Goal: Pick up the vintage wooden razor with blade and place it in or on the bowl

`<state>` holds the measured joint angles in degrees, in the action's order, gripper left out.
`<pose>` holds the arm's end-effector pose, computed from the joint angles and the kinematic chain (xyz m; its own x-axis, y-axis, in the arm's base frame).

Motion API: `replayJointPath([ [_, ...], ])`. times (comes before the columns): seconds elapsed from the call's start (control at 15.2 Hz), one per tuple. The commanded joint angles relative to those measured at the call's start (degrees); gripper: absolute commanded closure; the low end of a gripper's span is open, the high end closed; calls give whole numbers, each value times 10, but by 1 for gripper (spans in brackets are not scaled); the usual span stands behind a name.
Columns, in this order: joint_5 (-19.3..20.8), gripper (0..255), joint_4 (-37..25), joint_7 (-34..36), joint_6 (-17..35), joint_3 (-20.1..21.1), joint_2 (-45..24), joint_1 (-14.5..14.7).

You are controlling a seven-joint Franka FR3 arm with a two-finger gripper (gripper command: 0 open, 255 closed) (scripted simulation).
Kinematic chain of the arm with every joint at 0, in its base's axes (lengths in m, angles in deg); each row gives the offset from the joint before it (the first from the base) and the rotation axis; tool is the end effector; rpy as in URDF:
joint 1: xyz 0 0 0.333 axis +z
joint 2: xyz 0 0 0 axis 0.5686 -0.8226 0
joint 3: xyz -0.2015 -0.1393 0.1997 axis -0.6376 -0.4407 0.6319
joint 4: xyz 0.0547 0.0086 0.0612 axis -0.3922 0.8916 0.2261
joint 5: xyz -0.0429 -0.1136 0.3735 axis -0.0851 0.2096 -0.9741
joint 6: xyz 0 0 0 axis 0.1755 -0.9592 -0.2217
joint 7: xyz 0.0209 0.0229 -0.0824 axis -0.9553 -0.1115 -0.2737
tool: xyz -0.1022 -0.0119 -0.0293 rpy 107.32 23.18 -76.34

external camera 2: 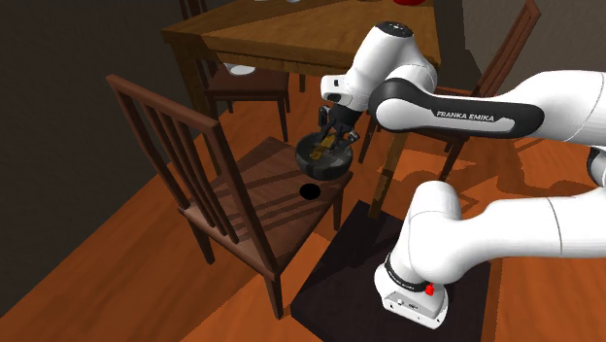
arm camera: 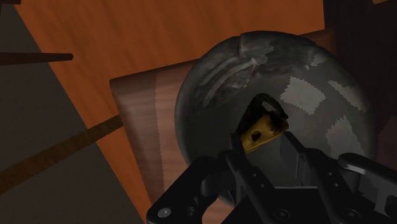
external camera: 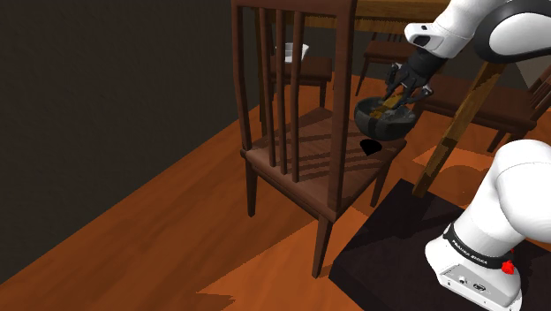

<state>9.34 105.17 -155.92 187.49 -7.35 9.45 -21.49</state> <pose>0.2875 -0.0927 0.5219 0.1638 0.9848 0.0579 0.9225 -0.1737 0.3447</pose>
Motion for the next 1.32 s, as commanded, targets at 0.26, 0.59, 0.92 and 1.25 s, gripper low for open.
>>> replayJointPath([
  [0.26, 1, 255, 1, 0, 1, -1, 0, 0],
  [0.59, 1, 0, 1, 0, 1, -1, 0, 0],
  [0.92, -22, 0, -55, -5, -79, 28, 24, 3],
  [1.25, -23, 0, -55, -6, -79, 28, 24, 3],
])
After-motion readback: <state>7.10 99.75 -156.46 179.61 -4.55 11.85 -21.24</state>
